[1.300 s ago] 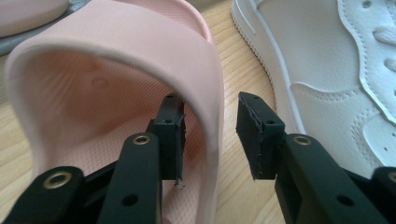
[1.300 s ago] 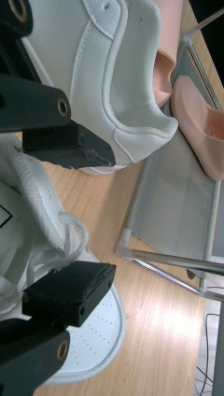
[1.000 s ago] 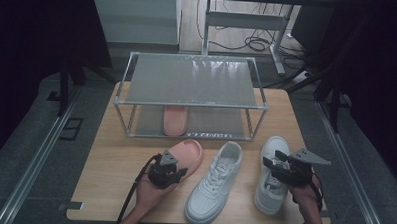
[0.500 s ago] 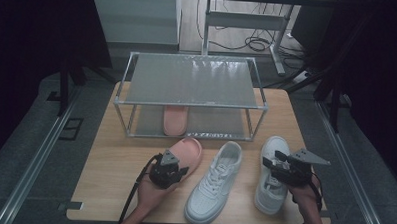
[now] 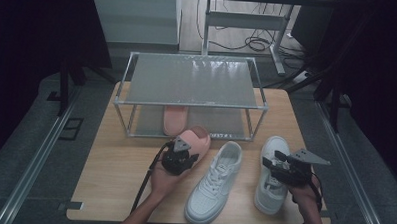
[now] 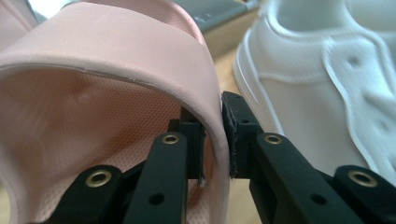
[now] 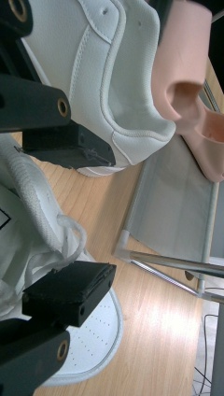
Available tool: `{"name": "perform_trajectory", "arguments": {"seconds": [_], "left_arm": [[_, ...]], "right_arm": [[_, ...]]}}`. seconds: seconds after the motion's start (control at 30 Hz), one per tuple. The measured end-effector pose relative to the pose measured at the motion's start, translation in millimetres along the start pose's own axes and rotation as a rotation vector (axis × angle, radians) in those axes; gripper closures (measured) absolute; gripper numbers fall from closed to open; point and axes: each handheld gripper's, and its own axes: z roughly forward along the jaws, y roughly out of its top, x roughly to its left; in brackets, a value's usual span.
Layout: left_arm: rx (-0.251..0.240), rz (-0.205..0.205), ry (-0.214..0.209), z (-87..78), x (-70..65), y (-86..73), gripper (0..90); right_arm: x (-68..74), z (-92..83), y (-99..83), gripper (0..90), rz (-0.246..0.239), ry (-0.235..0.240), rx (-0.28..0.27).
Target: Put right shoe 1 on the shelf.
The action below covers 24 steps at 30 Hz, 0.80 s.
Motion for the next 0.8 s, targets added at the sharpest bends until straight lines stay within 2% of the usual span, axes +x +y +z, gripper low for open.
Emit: {"name": "perform_trajectory", "arguments": {"seconds": [0.47,0.63,0.8], "left_arm": [[0.022,-0.012,0.04,48.6,-0.1,48.0,79.3],[0.031,-0.014,0.068,63.0,3.8,59.2,79.3],[0.039,-0.034,0.08,73.2,6.1,66.0,79.4]], "right_arm": [[-0.4,-0.3,0.1,42.0,0.003,0.004,-0.005],[-1.0,0.1,-0.2,42.0,0.005,0.006,-0.004],[-1.8,-1.1,0.3,42.0,0.005,0.005,-0.009]]}}
